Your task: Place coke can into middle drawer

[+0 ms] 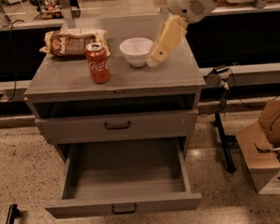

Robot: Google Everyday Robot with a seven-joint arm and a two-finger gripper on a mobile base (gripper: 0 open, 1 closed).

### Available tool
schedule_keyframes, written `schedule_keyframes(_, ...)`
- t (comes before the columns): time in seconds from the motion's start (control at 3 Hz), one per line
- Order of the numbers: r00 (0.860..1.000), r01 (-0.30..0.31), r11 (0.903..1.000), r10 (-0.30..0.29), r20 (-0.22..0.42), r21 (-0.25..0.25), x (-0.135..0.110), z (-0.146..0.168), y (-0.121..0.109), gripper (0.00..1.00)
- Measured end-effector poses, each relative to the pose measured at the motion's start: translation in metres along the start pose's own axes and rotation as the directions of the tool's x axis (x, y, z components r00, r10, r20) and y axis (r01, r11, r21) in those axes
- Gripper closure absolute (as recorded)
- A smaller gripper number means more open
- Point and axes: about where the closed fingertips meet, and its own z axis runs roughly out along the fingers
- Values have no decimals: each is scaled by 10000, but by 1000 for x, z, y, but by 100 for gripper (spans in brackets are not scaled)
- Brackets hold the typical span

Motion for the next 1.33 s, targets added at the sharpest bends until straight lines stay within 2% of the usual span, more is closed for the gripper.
schedule_keyframes(0.33, 9736, -394, 9992, 393, 2250, -43, -40, 47, -23, 0)
schedule_keyframes(0.67, 9542, -1108, 9930, 947, 2837, 411, -45, 93, -41, 0)
schedule_keyframes(1.0, 9492, -1785, 9809, 1511, 2760, 768, -42, 136, -57, 0)
schedule_keyframes(1.33, 9361, -2382, 9685, 2091, 2827, 724, -43, 169, -68, 0)
